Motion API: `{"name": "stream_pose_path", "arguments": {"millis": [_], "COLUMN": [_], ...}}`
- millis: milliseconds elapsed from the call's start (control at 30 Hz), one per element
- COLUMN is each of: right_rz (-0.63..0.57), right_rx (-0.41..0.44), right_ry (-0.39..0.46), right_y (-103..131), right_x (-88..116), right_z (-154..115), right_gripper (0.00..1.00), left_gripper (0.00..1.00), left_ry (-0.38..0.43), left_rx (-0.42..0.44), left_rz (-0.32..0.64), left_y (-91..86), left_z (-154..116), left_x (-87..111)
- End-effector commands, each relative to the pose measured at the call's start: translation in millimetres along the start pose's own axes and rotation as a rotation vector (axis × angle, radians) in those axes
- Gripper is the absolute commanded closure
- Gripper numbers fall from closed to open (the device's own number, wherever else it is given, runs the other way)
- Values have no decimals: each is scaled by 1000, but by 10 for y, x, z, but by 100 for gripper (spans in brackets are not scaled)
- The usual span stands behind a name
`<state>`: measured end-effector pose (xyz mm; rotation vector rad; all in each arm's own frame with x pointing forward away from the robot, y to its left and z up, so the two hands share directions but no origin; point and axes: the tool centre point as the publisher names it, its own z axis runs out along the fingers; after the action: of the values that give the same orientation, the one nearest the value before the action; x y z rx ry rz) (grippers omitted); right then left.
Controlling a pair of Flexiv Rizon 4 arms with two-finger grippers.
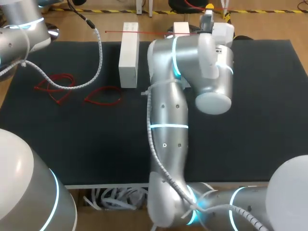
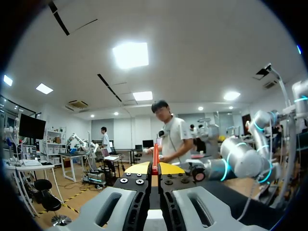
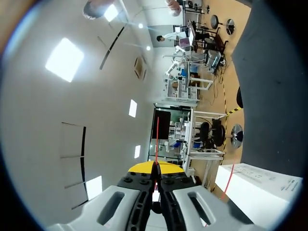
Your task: Grab the tape and strap the tape.
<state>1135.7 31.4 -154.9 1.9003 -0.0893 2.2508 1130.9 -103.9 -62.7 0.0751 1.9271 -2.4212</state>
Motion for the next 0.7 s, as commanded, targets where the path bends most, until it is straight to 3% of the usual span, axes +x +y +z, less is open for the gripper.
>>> {"name": "stream_pose_path", "arguments": {"millis": [33, 700], "right_rz": [-6, -69], "right_rx": [78, 71], "right_ry": [-10, -16], "right_y": [99, 133], "right_x": [32, 65], "right_z": [20, -21], "right_gripper": [100, 100], "left_gripper": [100, 100], "left_ry": [2, 2], "left_rx": [0, 0], "left_rz": [1, 1], "left_y": [3, 3], "left_z": [-3, -3], "left_x": [-6, -6]}}
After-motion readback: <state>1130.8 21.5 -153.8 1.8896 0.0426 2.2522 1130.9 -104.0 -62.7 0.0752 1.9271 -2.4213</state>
